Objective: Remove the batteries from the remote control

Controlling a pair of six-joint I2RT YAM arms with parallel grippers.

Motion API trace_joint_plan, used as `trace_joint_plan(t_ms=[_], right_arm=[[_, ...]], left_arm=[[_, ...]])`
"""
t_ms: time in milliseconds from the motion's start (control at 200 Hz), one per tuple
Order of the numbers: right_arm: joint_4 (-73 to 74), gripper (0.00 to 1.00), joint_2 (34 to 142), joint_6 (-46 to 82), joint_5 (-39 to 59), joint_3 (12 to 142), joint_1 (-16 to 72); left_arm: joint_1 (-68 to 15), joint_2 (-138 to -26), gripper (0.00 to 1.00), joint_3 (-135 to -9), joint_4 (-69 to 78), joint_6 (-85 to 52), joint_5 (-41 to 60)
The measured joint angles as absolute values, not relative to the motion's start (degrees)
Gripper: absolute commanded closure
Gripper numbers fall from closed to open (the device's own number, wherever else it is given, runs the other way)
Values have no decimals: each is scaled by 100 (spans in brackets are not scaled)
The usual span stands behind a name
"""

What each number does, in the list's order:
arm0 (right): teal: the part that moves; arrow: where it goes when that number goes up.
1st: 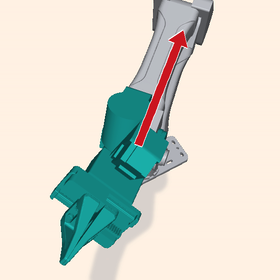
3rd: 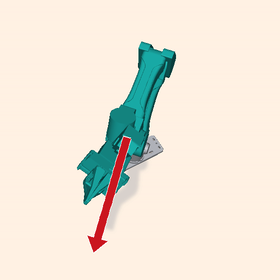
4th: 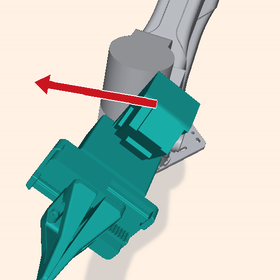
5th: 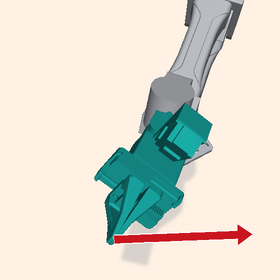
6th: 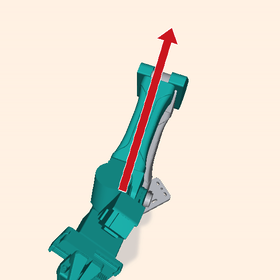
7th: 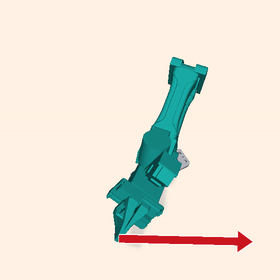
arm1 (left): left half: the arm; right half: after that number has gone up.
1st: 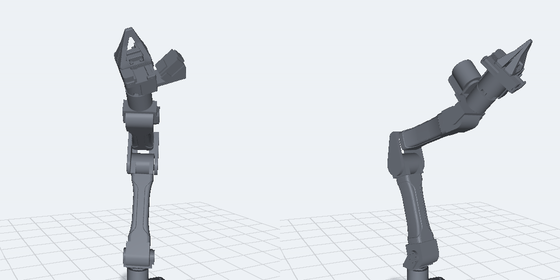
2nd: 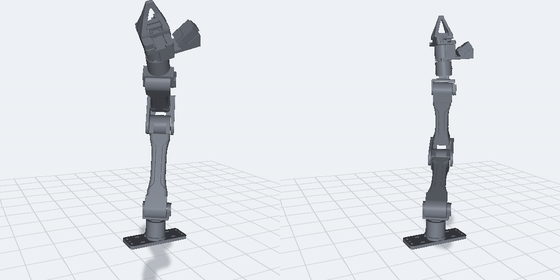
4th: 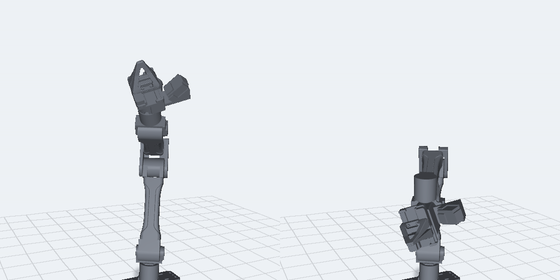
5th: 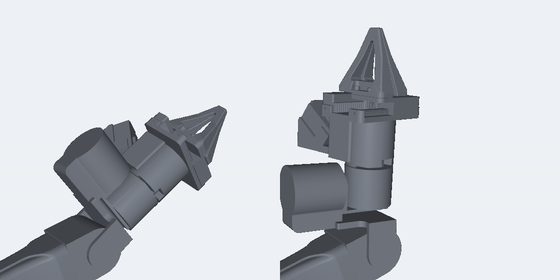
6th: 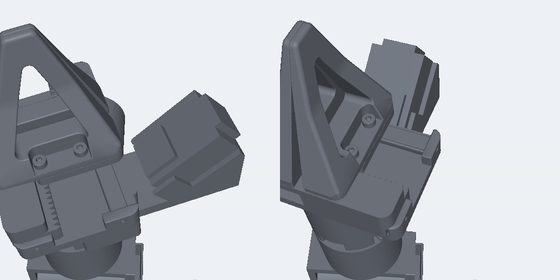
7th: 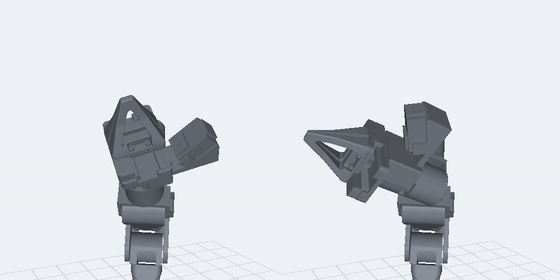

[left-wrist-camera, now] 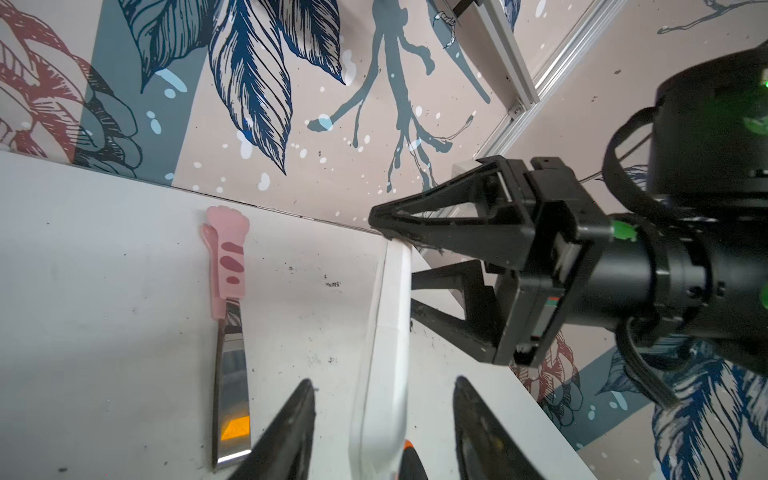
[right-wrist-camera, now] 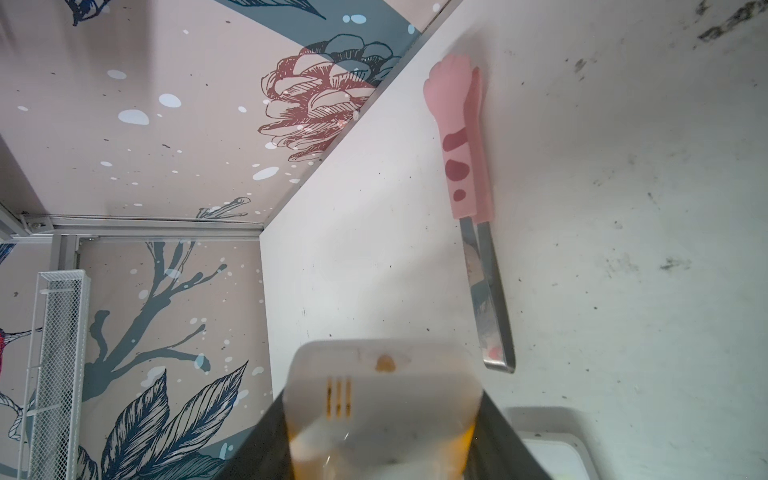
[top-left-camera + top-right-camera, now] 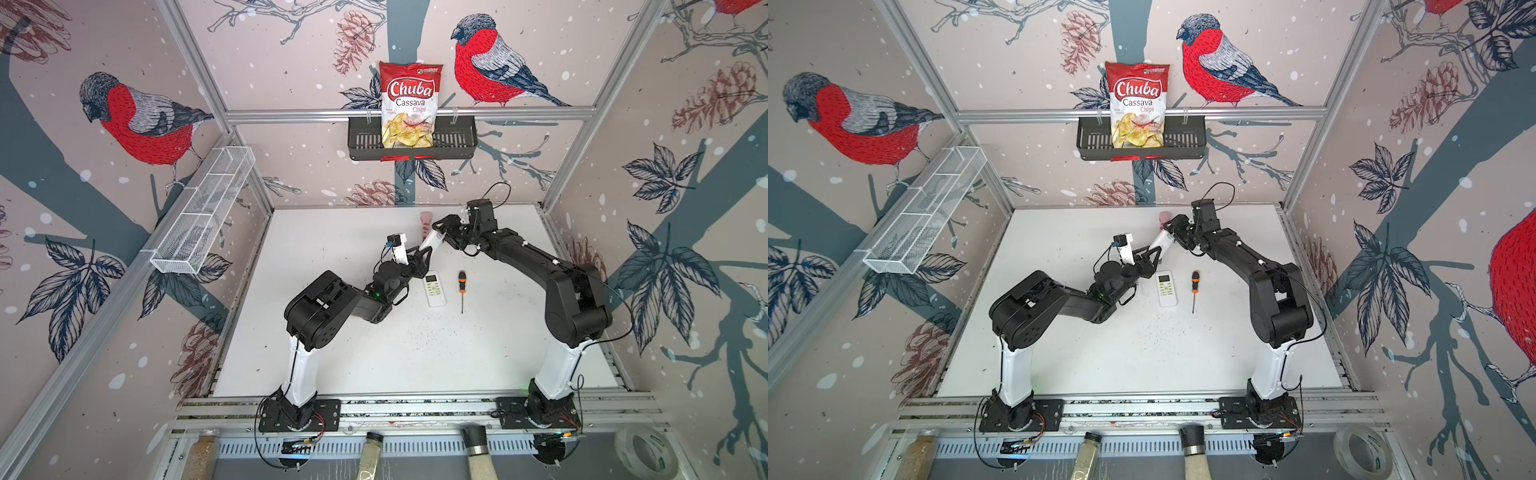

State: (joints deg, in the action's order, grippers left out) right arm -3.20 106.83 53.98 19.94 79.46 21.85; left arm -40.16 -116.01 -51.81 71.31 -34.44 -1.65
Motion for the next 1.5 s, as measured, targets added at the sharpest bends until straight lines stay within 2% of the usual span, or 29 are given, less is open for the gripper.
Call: trace_joint_plan(t_ms=[190,555,816,881,991,1061,1376,1501], right_arm=[[-327,88,10683,5391,1979,7948,2200],[-355,89,10685,5369,1953,7990,2156],[-353,92,10685,5352,1957,8003,2132],[-349,92,10685,5349,1955,8003,2132],[-349,92,10685,5345,1938,8003,2134],[-351,92,10685,5321,1933,8003,2137],[-338,92,10685,5264,1824,7992,2145],[-327,92,10685,5262,1828,7981,2130]], left_arm=[[-4021,-11712,67,-5402,6799,-3444,-204],[-4038,-11633,72,-5218,6783,-3398,-209],[-4047,-11552,80,-5127,6768,-3352,-169],[-4049,-11544,79,-5129,6768,-3339,-152],[-4049,-11542,61,-5214,6643,-3299,-185],[-4036,-11544,60,-5269,6593,-3306,-231],[-4066,-11668,86,-5520,6534,-3323,-165],[-4069,-11671,91,-5518,6578,-3323,-64]])
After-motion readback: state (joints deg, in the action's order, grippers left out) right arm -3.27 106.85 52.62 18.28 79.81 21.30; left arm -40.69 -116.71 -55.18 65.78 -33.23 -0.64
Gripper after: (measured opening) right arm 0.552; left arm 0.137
